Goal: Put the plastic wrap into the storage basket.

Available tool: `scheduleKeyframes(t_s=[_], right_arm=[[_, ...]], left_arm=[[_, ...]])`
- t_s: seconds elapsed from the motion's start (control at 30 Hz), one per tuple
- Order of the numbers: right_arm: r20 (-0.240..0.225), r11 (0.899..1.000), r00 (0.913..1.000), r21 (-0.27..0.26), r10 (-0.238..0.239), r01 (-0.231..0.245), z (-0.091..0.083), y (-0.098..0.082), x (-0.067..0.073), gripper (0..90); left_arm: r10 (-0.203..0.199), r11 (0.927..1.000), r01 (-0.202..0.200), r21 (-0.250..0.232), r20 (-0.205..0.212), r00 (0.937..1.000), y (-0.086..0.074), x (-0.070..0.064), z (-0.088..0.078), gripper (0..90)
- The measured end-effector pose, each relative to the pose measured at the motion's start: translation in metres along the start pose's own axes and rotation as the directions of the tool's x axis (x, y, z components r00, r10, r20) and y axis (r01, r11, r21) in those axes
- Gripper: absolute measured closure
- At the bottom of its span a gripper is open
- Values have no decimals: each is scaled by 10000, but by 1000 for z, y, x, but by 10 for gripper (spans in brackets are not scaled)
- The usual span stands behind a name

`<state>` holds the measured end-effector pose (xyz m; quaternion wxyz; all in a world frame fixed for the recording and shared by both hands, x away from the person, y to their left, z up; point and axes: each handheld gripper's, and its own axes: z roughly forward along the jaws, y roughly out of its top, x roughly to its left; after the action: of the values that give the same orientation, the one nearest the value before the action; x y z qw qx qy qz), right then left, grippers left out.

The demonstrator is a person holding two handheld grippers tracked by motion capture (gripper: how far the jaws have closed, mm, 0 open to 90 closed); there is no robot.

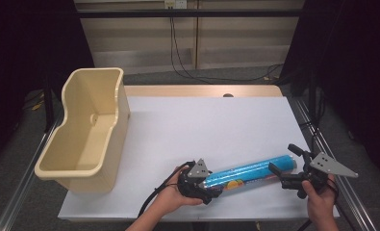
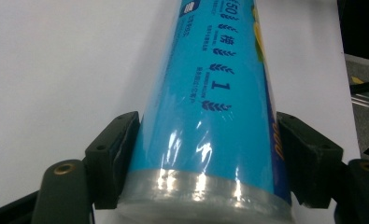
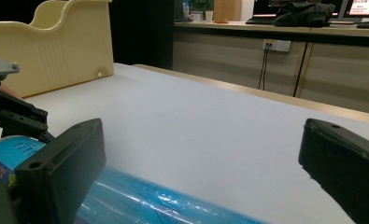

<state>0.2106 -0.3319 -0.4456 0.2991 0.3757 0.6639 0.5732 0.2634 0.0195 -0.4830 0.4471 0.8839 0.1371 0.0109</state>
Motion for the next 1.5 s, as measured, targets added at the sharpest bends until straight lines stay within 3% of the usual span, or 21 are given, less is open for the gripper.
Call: scheduleKeyframes(t_s=[0.13, 0.2, 0.33, 0.57, 0.97, 1.13, 1.23, 1.37, 1.5], right_arm=[[-8, 10000, 10000, 1, 18, -18, 0, 0, 0, 3], [15, 10000, 10000, -4, 8, -8, -1, 0, -1, 3], [31, 10000, 10000, -20, 6, -6, -2, -1, -1, 3], [68, 10000, 10000, -42, 61, -61, -3, -1, -2, 3], [28, 10000, 10000, 70, 15, -16, 0, -1, -1, 3], [-2, 10000, 10000, 47, -12, 12, 1, -1, 0, 3], [-24, 9999, 10000, 99, -38, 38, 2, -1, 0, 3], [-74, 9999, 9999, 124, -83, 84, 4, -1, 1, 3], [-98, 9998, 9999, 165, -107, 108, 5, -1, 1, 3]], left_arm=[[640, 9976, -637, 253, -105, 9979, 2, -4, -2, 295], [770, 9959, -766, 474, -67, 9970, 3, -4, -5, 306], [524, 9957, -528, 759, 73, 9986, 0, 0, -14, 309], [407, 9940, -380, 1025, -240, 9989, -14, 10, -39, 309], [-156, 9950, 221, 976, -667, 9977, -53, 20, -95, 312], [-300, 9949, 366, 938, -705, 9971, -62, 19, -108, 315], [-446, 9931, 516, 1051, -681, 9967, -59, 20, -107, 309], [-643, 9964, 679, 514, -684, 9956, -46, 21, -108, 282], [-723, 9953, 770, 589, -783, 9943, -31, 25, -103, 235]])
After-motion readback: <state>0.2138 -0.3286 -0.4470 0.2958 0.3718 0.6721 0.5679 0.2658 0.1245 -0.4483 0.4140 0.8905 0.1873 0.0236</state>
